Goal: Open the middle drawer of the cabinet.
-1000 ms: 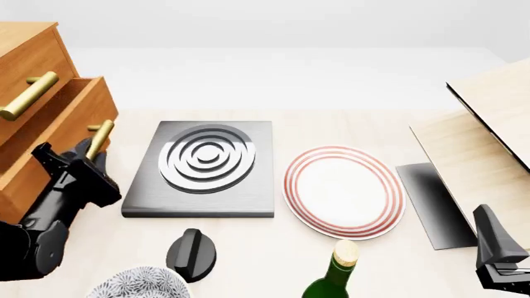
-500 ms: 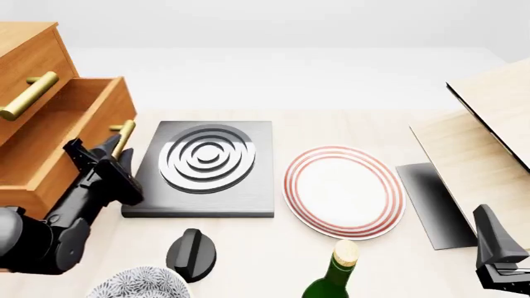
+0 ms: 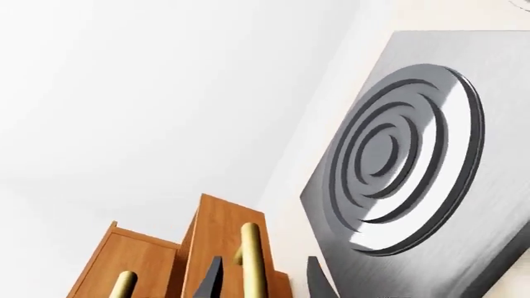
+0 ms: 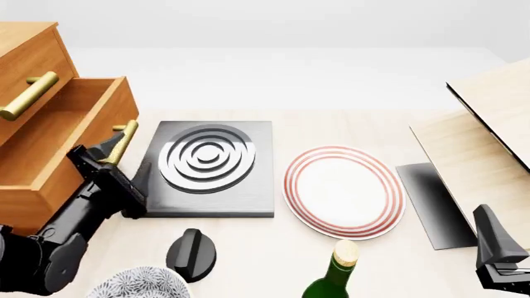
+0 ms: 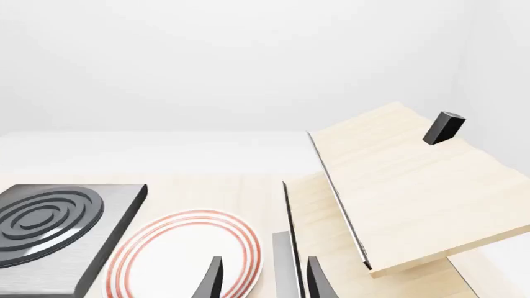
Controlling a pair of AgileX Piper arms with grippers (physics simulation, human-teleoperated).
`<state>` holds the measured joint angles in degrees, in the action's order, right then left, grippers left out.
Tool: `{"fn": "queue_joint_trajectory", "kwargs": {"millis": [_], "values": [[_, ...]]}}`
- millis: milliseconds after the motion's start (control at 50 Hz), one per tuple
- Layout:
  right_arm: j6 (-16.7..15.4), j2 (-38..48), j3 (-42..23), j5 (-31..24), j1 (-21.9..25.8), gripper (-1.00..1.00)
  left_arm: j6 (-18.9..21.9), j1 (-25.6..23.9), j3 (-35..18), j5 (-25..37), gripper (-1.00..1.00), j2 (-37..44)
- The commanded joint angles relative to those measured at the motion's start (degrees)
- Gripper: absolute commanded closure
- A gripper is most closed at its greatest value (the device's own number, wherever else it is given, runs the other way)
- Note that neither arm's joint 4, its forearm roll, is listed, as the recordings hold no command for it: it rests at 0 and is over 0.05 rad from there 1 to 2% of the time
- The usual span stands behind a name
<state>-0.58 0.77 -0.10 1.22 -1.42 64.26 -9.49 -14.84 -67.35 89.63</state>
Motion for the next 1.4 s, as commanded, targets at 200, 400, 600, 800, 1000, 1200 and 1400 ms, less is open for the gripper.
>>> {"fn": "queue_joint_trajectory", "kwargs": {"millis": [200, 400, 600, 800, 1000, 1200, 1400], "values": [[0.14, -0.13, 0.0, -0.25, 0.22, -1.0, -9.13, -5.4, 4.18, 45.84, -1.0, -55.97], [0.13, -0.1, 0.0, -0.24, 0.24, -1.0, -17.3, -6.16, -7.92, 71.23, -1.0, -73.51], [0.13, -0.1, 0.0, -0.24, 0.24, -1.0, -28.47, -5.71, -25.16, 87.74, -1.0, -76.73], [0.15, -0.08, 0.0, -0.24, 0.23, -1.0, -41.32, -1.44, -40.17, 98.04, -1.0, -73.38], [0.15, -0.08, 0.0, -0.24, 0.23, -1.0, -50.93, 3.29, -44.46, 103.39, -1.0, -63.59], [0.13, -0.11, 0.0, -0.24, 0.24, -1.0, -62.2, -0.23, -48.09, 106.3, -1.0, -52.06], [0.1, -0.14, 0.0, -0.24, 0.26, -1.0, -65.42, 2.77, -49.17, 107.83, -1.0, -48.43]]}}
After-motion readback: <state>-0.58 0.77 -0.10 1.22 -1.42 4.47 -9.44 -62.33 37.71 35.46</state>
